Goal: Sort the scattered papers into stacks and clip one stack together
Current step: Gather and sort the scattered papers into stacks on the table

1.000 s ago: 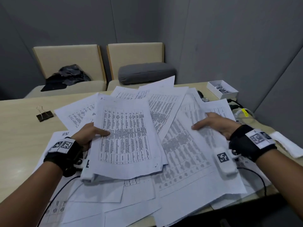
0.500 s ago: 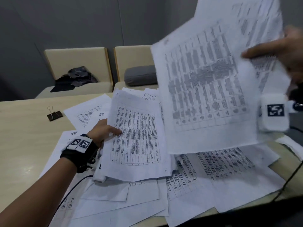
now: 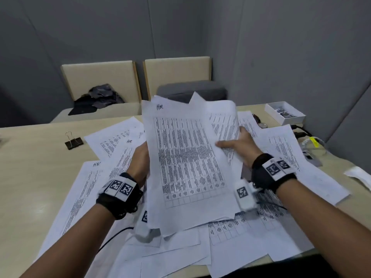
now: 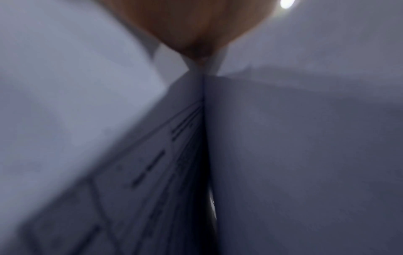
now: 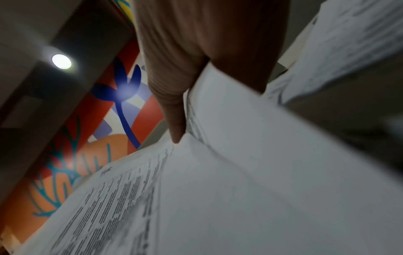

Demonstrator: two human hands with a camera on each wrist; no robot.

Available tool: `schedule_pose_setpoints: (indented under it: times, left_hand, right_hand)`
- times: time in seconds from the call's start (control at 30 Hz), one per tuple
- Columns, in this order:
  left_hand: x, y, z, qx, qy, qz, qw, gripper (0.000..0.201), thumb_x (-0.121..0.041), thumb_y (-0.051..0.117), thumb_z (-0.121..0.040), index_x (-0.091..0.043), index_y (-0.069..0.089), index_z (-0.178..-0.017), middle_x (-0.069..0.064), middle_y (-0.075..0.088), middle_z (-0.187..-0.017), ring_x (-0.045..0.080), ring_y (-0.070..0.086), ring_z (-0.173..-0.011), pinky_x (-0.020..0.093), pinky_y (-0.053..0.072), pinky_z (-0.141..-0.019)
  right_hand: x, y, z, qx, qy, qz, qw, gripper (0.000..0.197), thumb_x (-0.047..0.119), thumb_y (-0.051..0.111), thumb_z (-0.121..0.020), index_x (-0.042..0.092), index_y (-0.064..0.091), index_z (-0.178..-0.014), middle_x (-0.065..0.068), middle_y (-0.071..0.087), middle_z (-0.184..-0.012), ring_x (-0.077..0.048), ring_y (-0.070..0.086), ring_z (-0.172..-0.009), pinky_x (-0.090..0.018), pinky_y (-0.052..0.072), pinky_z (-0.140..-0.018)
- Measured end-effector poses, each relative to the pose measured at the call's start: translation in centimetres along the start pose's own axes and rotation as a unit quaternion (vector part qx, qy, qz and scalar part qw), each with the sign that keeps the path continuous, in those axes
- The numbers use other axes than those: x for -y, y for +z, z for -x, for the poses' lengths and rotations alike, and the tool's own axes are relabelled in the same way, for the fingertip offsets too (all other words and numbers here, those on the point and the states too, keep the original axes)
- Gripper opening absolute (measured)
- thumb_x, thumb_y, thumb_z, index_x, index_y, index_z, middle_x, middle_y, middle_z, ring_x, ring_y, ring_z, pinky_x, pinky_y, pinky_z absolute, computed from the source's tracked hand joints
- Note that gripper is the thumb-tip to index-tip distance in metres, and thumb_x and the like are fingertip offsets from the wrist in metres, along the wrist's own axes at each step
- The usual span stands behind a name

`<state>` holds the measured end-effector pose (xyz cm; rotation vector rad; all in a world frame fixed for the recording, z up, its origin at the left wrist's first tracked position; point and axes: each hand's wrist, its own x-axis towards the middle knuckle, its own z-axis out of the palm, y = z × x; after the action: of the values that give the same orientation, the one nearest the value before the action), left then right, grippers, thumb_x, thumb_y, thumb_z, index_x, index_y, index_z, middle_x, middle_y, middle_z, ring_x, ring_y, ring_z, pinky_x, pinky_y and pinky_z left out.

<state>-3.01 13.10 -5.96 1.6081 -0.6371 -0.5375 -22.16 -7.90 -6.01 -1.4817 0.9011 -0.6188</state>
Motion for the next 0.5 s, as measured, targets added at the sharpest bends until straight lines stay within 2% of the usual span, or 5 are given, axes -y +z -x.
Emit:
schedule_pose_setpoints:
  times: [0.07,0.13,0.2,0.3,0.5]
  left_hand:
    - [0.4,0.1,0.3,0.062,-0.027,0.041,0.997,0.064,-0.057,0.018,-0.1,-0.019,0.067,-0.115,0.002,0.073,-0.099,0.02,0.07,-0.091,0.033,0.053,-0.08]
    - [1.0,0.0,0.2,0.135,-0.08,0.13,0.979,0.069,-0.067,0.035,-0.089,-0.017,0.06,-0.129,0.008,0.071,-0.116,0.027,0.069,-0.104,0.042,0.056,-0.089]
    - [1.6,-0.4,-0.9,0.147,-0.131,0.079,0.977,0.062,-0.049,0.07,-0.079,-0.008,0.061,-0.125,0.014,0.071,-0.115,0.033,0.069,-0.102,0.045,0.056,-0.087]
    - [2.4,-1.2,-2.0,0.142,-0.176,-0.006,0.974,0.039,0.003,0.073,-0.077,0.004,0.063,-0.114,0.027,0.067,-0.115,0.038,0.068,-0.093,0.05,0.056,-0.083]
    - [2.2,-3.3,-1.5,0.124,-0.09,0.077,0.985,0.036,0.015,0.066,-0.079,0.003,0.063,-0.112,0.016,0.075,-0.1,0.027,0.073,-0.091,0.028,0.059,-0.07]
  right_hand:
    - [-1.3,0.7,0.0,-0.001,0.014,-0.005,1.0,0.087,0.013,0.089,-0.066,0.012,0.039,-0.137,-0.008,0.062,-0.127,-0.027,0.062,-0.114,-0.048,0.048,-0.103]
    - [-2.3,0.9,-0.1,0.029,0.03,0.019,0.999,0.086,0.017,0.09,-0.066,0.015,0.041,-0.137,-0.006,0.063,-0.128,-0.027,0.063,-0.115,-0.051,0.046,-0.105]
    - [-2.7,0.9,0.0,0.097,0.048,0.04,0.993,0.075,0.015,0.089,-0.067,0.016,0.05,-0.131,-0.006,0.068,-0.124,-0.027,0.065,-0.114,-0.052,0.046,-0.105]
    - [-2.3,0.7,0.7,0.173,0.051,0.019,0.984,0.062,0.01,0.085,-0.073,0.015,0.057,-0.128,-0.005,0.073,-0.117,-0.025,0.069,-0.109,-0.048,0.052,-0.099]
    - [-1.5,-1.1,0.2,0.047,-0.008,-0.005,0.999,0.096,0.024,0.088,-0.062,0.014,0.037,-0.143,-0.011,0.067,-0.125,-0.024,0.068,-0.109,-0.042,0.056,-0.091]
